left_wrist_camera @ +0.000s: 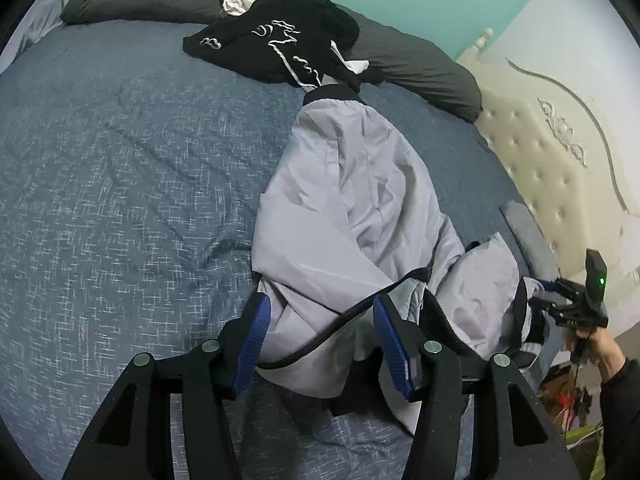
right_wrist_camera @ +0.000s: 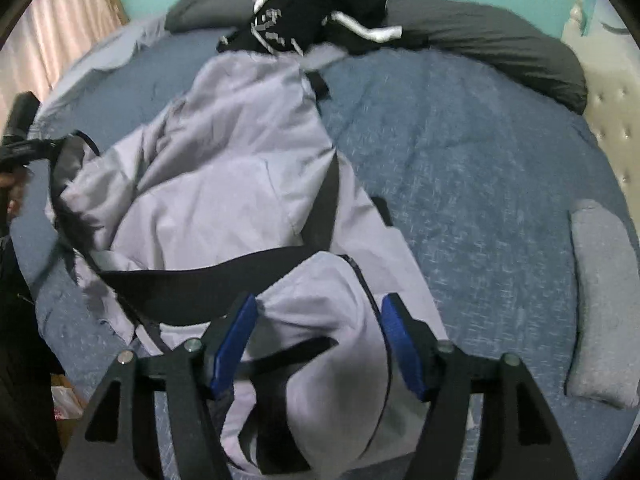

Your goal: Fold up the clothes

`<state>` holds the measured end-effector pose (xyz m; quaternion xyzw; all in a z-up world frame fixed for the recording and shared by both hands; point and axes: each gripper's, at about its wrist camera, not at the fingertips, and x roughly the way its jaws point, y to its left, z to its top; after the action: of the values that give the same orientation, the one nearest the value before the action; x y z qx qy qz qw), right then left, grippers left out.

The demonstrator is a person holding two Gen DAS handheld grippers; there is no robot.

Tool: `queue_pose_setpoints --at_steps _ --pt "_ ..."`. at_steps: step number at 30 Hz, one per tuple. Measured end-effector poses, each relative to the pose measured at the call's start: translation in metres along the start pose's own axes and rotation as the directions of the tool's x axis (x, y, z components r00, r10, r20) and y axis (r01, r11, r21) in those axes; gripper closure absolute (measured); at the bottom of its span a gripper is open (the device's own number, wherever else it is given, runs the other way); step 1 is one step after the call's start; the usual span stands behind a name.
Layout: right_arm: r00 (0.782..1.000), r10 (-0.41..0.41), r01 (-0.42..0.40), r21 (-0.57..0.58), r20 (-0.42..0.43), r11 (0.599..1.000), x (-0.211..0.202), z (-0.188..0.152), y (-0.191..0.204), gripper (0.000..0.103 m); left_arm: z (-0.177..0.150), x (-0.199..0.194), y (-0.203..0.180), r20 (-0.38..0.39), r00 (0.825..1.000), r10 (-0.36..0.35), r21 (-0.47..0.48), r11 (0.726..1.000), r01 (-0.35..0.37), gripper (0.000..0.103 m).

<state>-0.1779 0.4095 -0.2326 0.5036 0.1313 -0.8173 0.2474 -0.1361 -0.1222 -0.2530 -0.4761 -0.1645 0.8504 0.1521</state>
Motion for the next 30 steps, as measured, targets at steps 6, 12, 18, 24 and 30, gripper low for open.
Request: queue_pose_setpoints --at_steps 6,12,18,24,30 --pt "1.000 -0.012 0.012 0.045 -0.005 0.999 0.005 -0.005 -0.015 0.092 0.000 0.005 0.001 -0.013 1.000 -0.003 0.023 1.000 0.004 0.043" --pt "0.990 -0.113 0.102 0.121 0.082 0.987 -0.016 -0.016 -0.039 0.100 -0.003 0.015 -0.011 -0.036 0.999 -0.035 0.066 0.997 0.037 0.041" --pt "0.969 -0.216 0.181 0.246 0.124 0.952 -0.036 -0.030 -0.074 0.100 0.000 0.030 -0.036 -0.064 0.996 -0.063 0.131 0.989 0.071 0.038" --pt "0.959 -0.250 0.203 0.296 0.131 0.933 -0.047 -0.044 -0.088 0.100 0.007 0.054 -0.055 -0.092 0.994 -0.055 0.165 0.984 0.070 0.037" --pt "0.964 -0.231 0.185 0.285 0.136 0.941 -0.048 -0.050 -0.088 0.100 0.008 0.081 -0.063 -0.127 0.992 -0.025 0.206 0.977 0.051 0.036"
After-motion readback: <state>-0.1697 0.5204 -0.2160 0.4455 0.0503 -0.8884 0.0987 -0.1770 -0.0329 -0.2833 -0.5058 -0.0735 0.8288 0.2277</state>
